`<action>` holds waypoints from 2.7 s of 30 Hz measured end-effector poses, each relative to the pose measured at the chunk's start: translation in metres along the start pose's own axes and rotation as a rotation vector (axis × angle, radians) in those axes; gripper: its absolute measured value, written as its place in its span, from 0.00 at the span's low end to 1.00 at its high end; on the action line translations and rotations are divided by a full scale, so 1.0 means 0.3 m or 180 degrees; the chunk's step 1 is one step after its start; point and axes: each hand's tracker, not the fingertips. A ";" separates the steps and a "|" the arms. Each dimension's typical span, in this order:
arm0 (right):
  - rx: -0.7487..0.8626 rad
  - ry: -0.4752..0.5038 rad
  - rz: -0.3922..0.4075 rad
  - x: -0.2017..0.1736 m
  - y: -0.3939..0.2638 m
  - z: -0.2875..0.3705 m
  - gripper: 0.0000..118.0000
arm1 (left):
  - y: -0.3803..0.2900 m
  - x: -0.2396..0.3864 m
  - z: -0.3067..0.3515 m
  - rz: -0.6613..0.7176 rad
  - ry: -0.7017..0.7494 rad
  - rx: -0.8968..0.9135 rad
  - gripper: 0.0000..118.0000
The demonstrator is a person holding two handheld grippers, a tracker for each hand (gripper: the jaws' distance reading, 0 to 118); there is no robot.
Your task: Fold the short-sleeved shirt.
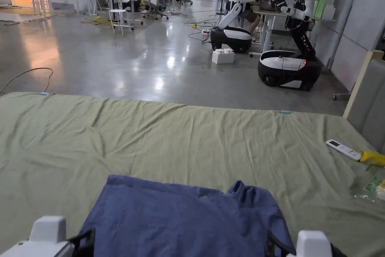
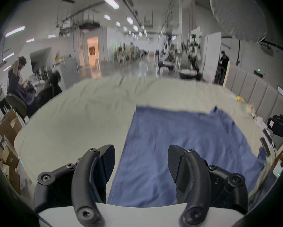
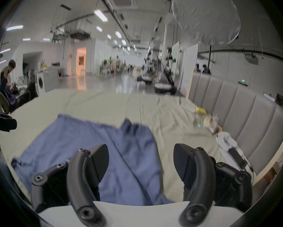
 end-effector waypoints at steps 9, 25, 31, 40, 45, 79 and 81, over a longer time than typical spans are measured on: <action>0.0996 0.0007 -0.0161 -0.103 0.177 0.034 0.15 | 0.163 0.095 0.128 -0.0100 0.0160 0.1279 0.22; 0.0863 -0.0066 -0.0098 -0.138 0.179 -0.041 0.00 | 0.155 0.041 -0.019 0.0048 0.0018 0.0723 0.00; 0.0604 -0.0023 -0.0096 -0.126 0.127 -0.133 0.00 | 0.190 -0.047 -0.342 0.0158 -0.0074 0.0099 0.00; 0.0221 -0.0001 -0.0030 -0.110 0.026 -0.288 0.00 | 0.279 -0.084 -0.903 0.0336 -0.0228 -0.0975 0.21; 0.0025 -0.0035 0.0014 -0.090 -0.028 -0.349 0.00 | 0.278 -0.056 -1.126 0.0070 -0.0134 -0.1205 0.71; -0.1951 0.0231 -0.0179 0.217 -0.093 -1.157 0.51 | 0.256 0.012 -1.012 -0.0270 -0.0232 -0.1049 0.03; -0.2182 0.0289 -0.0139 0.190 -0.120 -1.186 0.50 | 0.252 0.003 -0.994 -0.0291 -0.0207 -0.1037 0.03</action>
